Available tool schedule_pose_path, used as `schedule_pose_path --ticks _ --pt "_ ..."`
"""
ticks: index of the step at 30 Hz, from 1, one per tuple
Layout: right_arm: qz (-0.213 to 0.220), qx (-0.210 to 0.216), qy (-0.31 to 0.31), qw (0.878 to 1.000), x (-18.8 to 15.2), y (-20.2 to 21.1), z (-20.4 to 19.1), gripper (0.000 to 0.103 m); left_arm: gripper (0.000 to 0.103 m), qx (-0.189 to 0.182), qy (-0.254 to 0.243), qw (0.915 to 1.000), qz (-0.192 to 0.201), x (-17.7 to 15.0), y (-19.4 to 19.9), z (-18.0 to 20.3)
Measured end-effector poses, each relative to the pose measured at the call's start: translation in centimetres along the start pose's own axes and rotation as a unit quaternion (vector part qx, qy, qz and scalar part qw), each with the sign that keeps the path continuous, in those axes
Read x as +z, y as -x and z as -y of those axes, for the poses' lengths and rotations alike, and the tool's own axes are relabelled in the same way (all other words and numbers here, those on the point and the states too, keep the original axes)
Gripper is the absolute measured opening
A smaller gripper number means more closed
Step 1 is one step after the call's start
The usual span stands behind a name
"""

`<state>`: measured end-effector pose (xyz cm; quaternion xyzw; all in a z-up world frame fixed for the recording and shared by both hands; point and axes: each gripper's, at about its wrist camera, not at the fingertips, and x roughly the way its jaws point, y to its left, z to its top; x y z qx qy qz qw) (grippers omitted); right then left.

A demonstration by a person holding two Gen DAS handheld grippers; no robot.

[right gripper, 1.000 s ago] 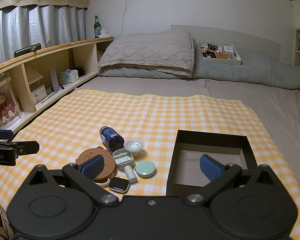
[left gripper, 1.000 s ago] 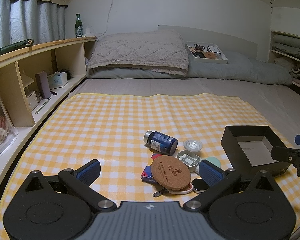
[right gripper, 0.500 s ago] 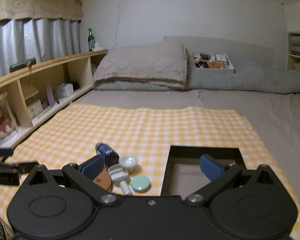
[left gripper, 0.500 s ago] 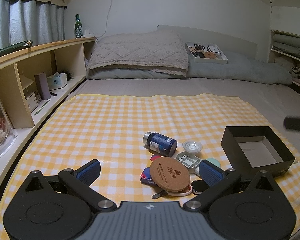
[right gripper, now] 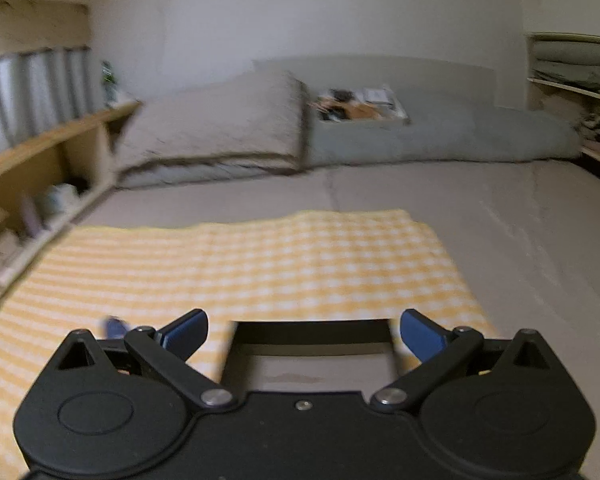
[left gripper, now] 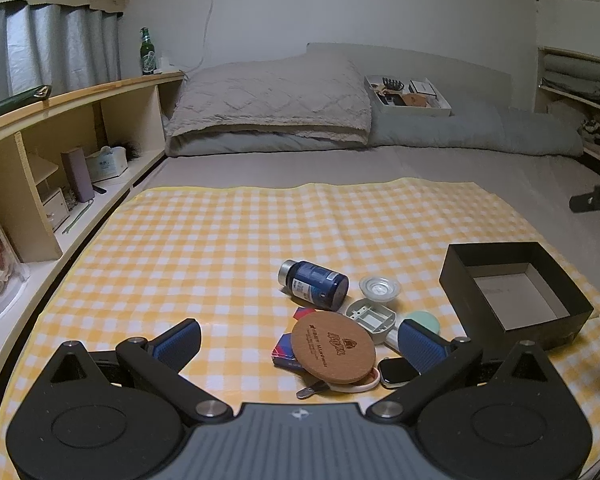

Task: Organize rigid objects
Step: 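Lower the left tool onto the cork coaster and close on it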

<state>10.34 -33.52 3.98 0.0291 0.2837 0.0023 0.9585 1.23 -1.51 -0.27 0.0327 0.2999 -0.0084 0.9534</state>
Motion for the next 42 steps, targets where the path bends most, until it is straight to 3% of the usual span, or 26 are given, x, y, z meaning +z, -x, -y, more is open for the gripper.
schedule_pose_path --ticks 4,7,8,13,18,22,30,35,42 --pt "-0.032 -0.041 0.004 0.999 -0.1 -3.0 3.1 0.103 0.103 0.000 -0.012 0.9999 -0.004 0.1 -0.5 0.6" --pt "-0.069 -0.037 -0.027 0.997 -0.1 -4.7 5.4 0.099 0.103 -0.008 -0.036 0.9992 -0.014 0.4 -1.1 1.2" --pt "-0.079 -0.037 -0.033 0.996 -0.1 -5.4 6.0 0.096 0.103 -0.013 -0.045 0.9988 -0.017 0.5 -1.3 1.4" --pt "-0.135 -0.038 -0.035 0.989 -0.8 -8.5 7.5 0.051 0.103 -0.042 -0.083 0.9946 -0.046 1.2 -3.1 2.0" --pt "-0.182 -0.028 -0.009 0.983 -1.9 -10.5 7.3 0.038 0.103 -0.058 -0.138 0.9853 -0.083 1.6 -6.4 2.9" --pt "-0.200 -0.054 0.013 0.978 -2.5 -11.2 6.6 0.024 0.103 -0.060 -0.160 0.9809 -0.093 1.8 -8.9 3.1" --pt "-0.229 -0.063 0.027 0.971 -3.1 -13.0 6.1 0.016 0.103 -0.111 -0.194 0.9635 -0.147 1.4 -13.1 4.7" --pt "-0.236 -0.064 0.036 0.969 -3.0 -13.9 5.6 0.005 0.103 -0.098 -0.217 0.9541 -0.182 0.6 -15.7 5.5" --pt "-0.242 -0.071 0.039 0.967 -3.2 -14.9 5.4 0.005 0.103 -0.070 -0.242 0.9463 -0.202 0.1 -17.9 5.6"
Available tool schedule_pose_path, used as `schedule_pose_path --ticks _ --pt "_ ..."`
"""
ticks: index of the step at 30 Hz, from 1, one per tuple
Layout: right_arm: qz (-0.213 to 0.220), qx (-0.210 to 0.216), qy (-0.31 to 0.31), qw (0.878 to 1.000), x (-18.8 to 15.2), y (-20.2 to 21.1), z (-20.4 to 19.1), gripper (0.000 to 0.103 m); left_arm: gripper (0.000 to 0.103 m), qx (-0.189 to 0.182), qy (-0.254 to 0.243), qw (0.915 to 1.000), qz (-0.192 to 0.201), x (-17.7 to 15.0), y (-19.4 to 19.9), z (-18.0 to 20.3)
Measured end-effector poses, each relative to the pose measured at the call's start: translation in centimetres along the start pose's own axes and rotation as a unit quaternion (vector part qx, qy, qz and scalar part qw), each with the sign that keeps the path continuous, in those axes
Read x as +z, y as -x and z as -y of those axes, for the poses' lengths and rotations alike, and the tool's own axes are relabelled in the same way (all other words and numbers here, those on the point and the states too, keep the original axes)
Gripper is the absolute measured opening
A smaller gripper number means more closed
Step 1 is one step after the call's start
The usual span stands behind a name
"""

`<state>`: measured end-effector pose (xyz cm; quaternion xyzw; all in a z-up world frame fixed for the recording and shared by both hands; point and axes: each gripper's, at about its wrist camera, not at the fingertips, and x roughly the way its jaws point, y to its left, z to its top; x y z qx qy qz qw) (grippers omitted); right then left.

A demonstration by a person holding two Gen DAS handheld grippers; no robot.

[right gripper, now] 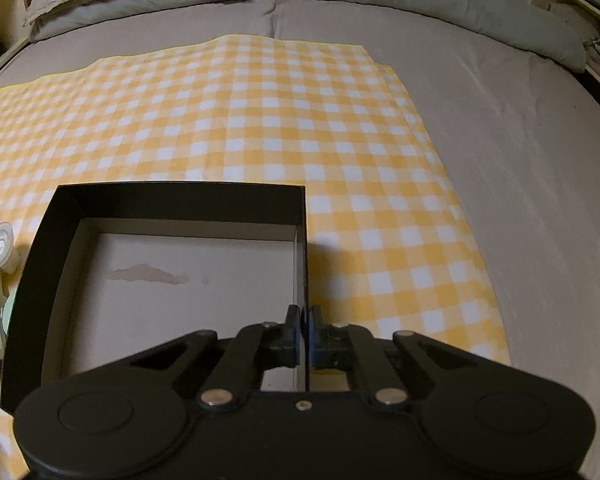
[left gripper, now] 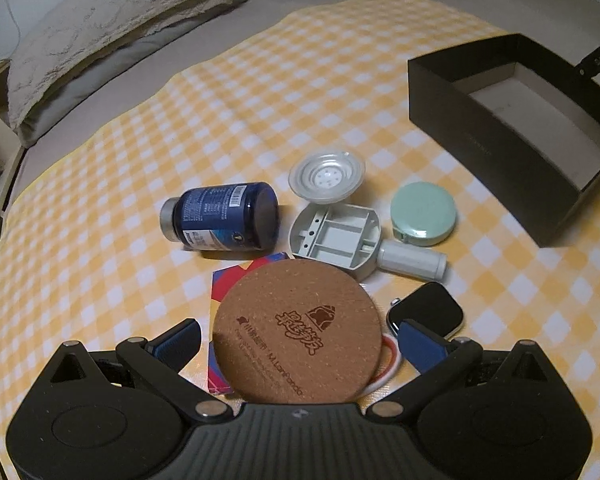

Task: Organize rigid objects
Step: 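Lower the left tool onto the cork coaster and close on it, then carry the cork coaster with the left tool into the black box and release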

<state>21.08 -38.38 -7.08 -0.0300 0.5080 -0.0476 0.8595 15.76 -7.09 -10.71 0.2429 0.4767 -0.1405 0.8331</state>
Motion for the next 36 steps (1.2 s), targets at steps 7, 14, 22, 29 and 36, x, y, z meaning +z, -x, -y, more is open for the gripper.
schedule_pose_path --ticks 7,14,22,29,36 --pt "0.004 0.009 0.012 1.000 0.1 0.0 -0.5 0.004 0.103 0.000 0.003 0.9998 -0.020 0.3 -2.0 -0.6" --pt "0.003 0.022 0.029 0.999 -0.1 0.1 -1.4 0.004 0.103 -0.006 0.017 0.9995 -0.025 0.8 -3.0 -1.0" --pt "0.002 0.047 0.043 0.998 -0.1 0.4 -2.8 0.004 0.103 -0.017 0.059 0.9970 -0.047 1.1 -3.7 -1.5" --pt "0.001 0.049 0.054 0.997 0.0 0.5 -3.3 0.004 0.097 -0.028 0.074 0.9955 -0.052 1.0 -3.7 -1.5" --pt "0.001 0.047 0.056 0.997 -0.1 0.4 -3.4 0.004 0.097 -0.029 0.075 0.9955 -0.049 1.0 -3.6 -1.6"
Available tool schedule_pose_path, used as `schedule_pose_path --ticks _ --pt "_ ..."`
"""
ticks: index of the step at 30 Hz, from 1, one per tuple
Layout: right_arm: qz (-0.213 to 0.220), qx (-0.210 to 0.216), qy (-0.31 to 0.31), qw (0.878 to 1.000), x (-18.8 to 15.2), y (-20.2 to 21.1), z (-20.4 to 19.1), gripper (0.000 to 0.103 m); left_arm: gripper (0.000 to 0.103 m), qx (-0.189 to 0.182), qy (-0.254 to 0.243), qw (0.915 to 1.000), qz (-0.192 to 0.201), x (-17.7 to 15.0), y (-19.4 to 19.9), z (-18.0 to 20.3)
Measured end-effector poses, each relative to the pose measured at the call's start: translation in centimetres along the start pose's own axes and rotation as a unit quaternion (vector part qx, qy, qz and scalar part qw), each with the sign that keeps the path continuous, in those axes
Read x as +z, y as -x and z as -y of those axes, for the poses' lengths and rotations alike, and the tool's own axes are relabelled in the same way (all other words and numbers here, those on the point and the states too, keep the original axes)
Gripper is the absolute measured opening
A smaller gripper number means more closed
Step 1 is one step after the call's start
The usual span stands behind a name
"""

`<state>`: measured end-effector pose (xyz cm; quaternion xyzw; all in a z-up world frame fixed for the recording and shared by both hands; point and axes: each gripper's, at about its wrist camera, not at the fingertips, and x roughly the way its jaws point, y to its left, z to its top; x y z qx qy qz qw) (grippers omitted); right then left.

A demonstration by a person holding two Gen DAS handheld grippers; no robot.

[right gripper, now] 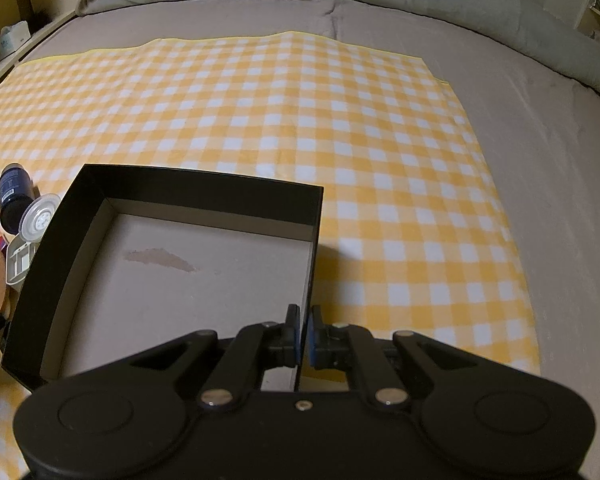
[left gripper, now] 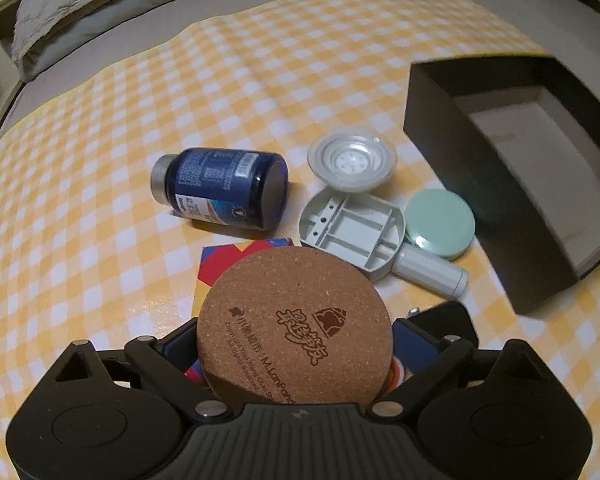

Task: Organize rigid objects
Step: 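Carry the cork coaster with the left tool into the black box and release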

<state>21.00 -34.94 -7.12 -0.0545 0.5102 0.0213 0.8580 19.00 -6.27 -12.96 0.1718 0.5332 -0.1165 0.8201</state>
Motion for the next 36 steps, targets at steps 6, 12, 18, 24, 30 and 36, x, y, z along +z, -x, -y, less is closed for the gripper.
schedule_pose_path --ticks 6,12,18,24,30,36 --pt "-0.001 0.000 0.002 1.000 0.0 0.0 0.0 0.004 0.097 -0.012 0.037 0.9989 0.025 0.6 2.0 -1.0" --pt "-0.002 0.005 0.004 1.000 0.0 0.0 0.1 0.005 0.097 -0.044 0.085 0.9938 0.058 2.2 4.4 -1.1" --pt "-0.001 0.011 0.000 1.000 0.1 0.2 0.1 0.005 0.097 -0.089 0.095 0.9871 0.092 4.6 6.6 1.7" --pt "-0.006 0.029 -0.020 0.999 -0.1 0.2 1.0 0.005 0.097 -0.131 0.072 0.9820 0.115 7.2 7.1 6.7" --pt "0.000 0.039 -0.025 0.999 -0.5 0.3 1.3 0.006 0.097 -0.154 0.097 0.9767 0.114 9.9 4.7 10.0" --pt "0.004 0.058 -0.039 0.998 -0.6 0.1 2.0 0.007 0.097 -0.180 0.133 0.9699 0.096 11.6 1.3 12.5"
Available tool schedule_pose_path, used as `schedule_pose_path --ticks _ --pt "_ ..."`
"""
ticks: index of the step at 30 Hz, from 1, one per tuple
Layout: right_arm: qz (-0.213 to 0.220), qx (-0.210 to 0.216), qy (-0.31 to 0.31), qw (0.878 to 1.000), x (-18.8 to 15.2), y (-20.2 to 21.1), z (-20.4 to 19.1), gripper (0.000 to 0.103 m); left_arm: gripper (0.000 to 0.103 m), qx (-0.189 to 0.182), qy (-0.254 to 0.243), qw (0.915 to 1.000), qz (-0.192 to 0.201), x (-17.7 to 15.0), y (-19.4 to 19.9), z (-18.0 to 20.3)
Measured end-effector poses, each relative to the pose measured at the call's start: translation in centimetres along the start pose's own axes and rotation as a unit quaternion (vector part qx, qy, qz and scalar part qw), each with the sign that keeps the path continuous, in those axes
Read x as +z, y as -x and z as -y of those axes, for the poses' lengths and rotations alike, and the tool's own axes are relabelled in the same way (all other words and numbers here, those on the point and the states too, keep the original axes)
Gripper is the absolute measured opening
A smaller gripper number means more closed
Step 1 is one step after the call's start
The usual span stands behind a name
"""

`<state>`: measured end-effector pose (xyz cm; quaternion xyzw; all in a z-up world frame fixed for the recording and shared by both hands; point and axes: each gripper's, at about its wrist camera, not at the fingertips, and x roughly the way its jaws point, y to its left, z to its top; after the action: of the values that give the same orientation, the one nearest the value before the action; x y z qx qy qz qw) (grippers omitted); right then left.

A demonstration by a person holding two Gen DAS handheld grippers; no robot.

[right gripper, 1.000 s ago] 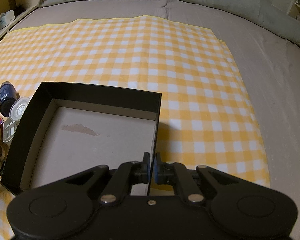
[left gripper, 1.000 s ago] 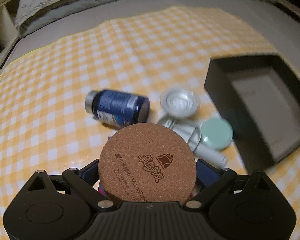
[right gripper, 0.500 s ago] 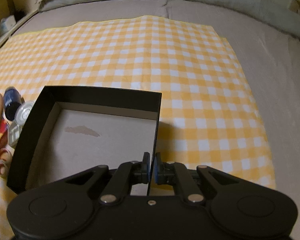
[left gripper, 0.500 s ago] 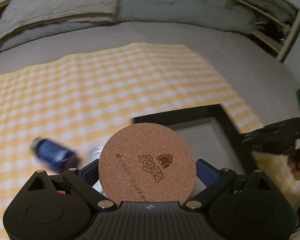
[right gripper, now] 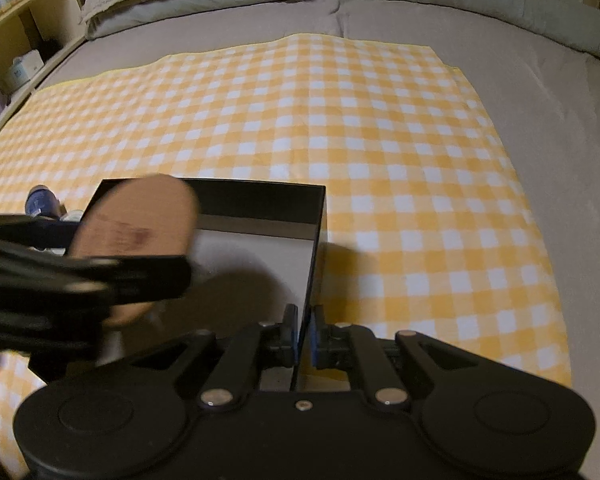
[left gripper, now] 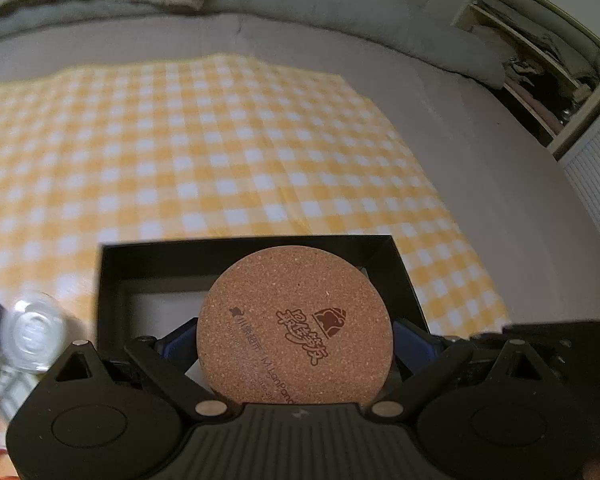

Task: Organize rigid objects
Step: 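Carry the cork coaster with the left tool into the black box and release, then move the left tool back and grasp the red-blue card box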

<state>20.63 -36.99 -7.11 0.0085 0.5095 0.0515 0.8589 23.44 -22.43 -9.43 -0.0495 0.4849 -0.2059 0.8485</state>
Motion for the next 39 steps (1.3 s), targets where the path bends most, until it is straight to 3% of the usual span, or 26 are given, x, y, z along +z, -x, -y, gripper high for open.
schedule_pose_path --ticks 9,13,20,30,39 --pt "-0.011 0.032 -0.013 0.999 -0.7 0.7 0.8 0.010 0.097 -0.014 0.037 0.9990 -0.021 -0.1 -4.7 0.1" --pt "-0.039 0.028 0.001 0.999 -1.9 0.8 -0.2 0.010 0.098 -0.020 0.047 0.9982 -0.031 -0.3 -5.8 0.1" --pt "-0.033 0.026 0.011 0.999 -2.2 0.7 -0.8 0.010 0.103 -0.042 0.068 0.9963 -0.034 -0.5 -6.6 0.2" --pt "-0.033 0.023 0.017 0.999 -2.3 0.7 -0.6 0.010 0.103 -0.040 0.031 0.9983 -0.028 -0.5 -3.0 0.1" --pt "-0.035 0.019 0.021 0.999 -2.2 0.7 -0.6 0.009 0.103 -0.037 -0.027 0.9989 -0.002 -1.7 3.0 0.1"
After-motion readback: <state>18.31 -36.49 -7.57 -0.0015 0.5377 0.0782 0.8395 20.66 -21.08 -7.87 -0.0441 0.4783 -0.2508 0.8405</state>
